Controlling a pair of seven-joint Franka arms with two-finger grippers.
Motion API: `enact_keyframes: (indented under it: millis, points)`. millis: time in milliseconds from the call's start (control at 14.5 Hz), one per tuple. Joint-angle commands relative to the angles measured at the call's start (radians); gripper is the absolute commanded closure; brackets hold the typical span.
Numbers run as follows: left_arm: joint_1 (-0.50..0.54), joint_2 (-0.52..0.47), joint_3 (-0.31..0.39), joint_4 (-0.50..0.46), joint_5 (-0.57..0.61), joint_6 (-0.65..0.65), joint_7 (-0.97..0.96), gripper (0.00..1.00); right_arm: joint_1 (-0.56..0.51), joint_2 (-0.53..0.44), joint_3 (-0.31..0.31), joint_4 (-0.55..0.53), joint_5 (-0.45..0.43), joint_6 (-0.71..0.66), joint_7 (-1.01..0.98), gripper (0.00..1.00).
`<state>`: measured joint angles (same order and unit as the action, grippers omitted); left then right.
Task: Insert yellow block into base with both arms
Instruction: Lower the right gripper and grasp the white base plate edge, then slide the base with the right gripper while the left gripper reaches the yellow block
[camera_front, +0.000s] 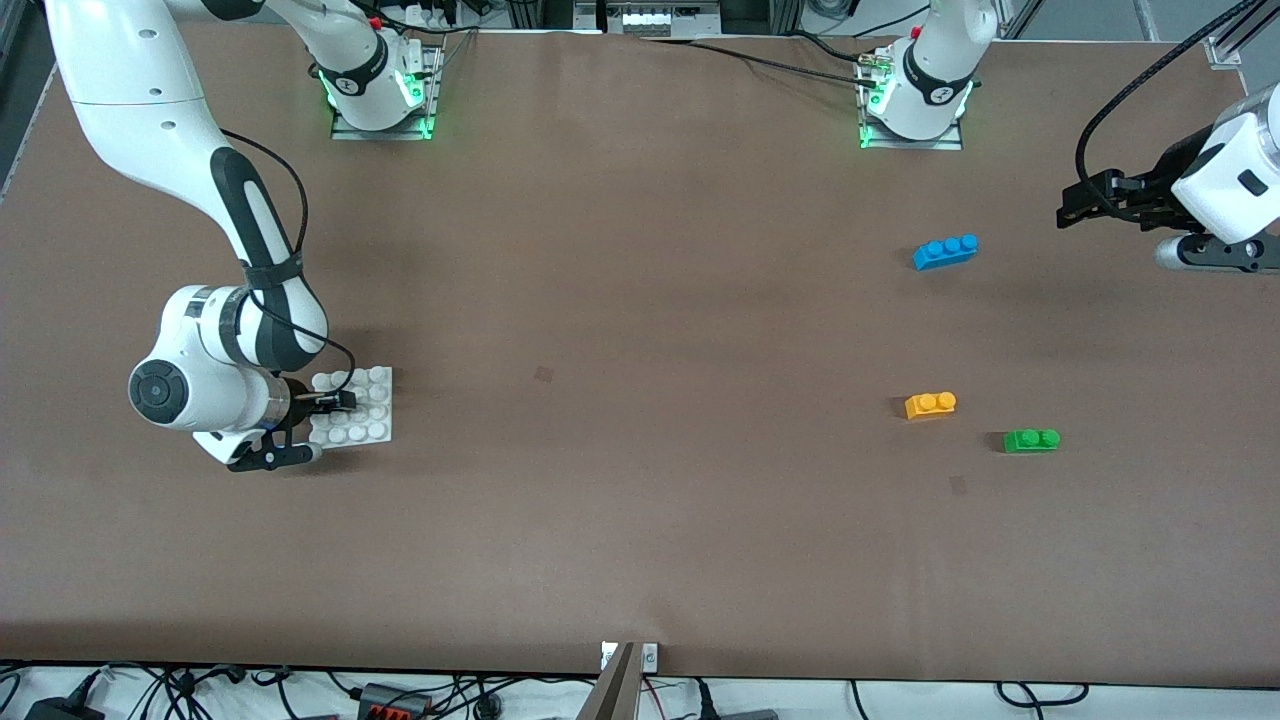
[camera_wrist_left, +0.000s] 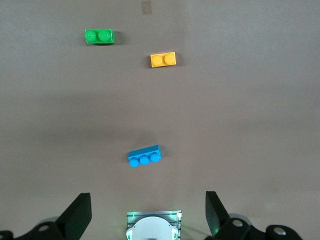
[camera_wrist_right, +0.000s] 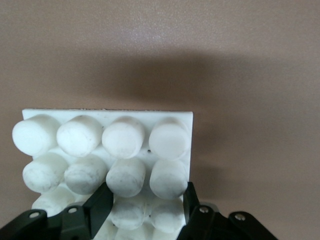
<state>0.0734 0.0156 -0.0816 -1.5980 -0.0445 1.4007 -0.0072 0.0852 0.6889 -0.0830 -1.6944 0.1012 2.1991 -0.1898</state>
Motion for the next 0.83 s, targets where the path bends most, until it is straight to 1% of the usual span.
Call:
enact_keyframes:
  millis: [0, 138, 275, 482, 620, 757]
  points:
    - [0.008, 0.003, -0.004, 0.015, -0.014, -0.017, 0.023, 0.00, 0.028, 0.026, -0.006, 0.024, 0.015, 0.007, -0.014, 0.49]
    - [0.008, 0.003, -0.004, 0.015, -0.014, -0.017, 0.023, 0.00, 0.068, 0.024, -0.006, 0.024, 0.021, 0.005, -0.008, 0.49]
    - [0.008, 0.003, -0.004, 0.015, -0.014, -0.017, 0.023, 0.00, 0.125, 0.024, -0.008, 0.024, 0.043, 0.005, 0.064, 0.49]
    - [0.008, 0.003, -0.004, 0.016, -0.014, -0.017, 0.023, 0.00, 0.264, 0.026, -0.006, 0.053, 0.049, 0.005, 0.235, 0.49]
    - [0.008, 0.003, -0.004, 0.016, -0.014, -0.017, 0.023, 0.00, 0.367, 0.053, -0.008, 0.079, 0.046, 0.010, 0.407, 0.49]
    - [0.003, 0.003, -0.004, 0.016, -0.014, -0.014, 0.023, 0.00, 0.435, 0.073, -0.008, 0.114, 0.048, 0.011, 0.499, 0.49]
